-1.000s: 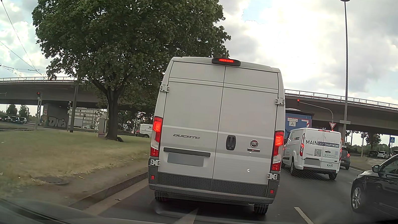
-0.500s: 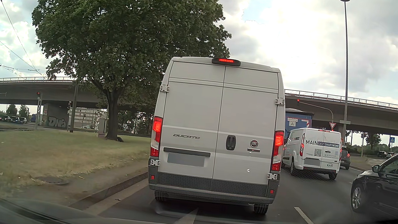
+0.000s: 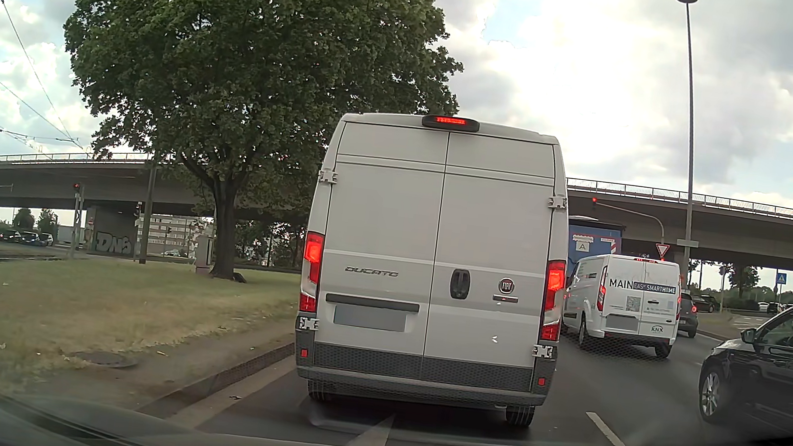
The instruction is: Follow the waypoints while adhering to traffic rules and regulations
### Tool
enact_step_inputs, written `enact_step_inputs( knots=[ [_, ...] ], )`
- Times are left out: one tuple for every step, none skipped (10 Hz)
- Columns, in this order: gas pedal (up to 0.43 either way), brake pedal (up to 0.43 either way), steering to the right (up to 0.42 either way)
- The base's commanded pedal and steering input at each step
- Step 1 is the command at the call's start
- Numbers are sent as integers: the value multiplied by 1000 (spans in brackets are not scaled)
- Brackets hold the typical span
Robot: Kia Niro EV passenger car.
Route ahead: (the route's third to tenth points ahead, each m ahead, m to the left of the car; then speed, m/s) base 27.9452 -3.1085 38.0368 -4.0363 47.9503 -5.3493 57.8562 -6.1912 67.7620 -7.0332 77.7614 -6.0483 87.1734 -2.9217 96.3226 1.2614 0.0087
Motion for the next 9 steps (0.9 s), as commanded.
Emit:
enact_step_inputs(
  knots=[
    [0, 317, 9],
    [0, 317, 4],
    [0, 317, 6],
    [0, 317, 10],
    [0, 317, 11],
    [0, 317, 12],
    [0, 317, 12],
    [0, 317, 12],
    [0, 317, 12]
  ],
)
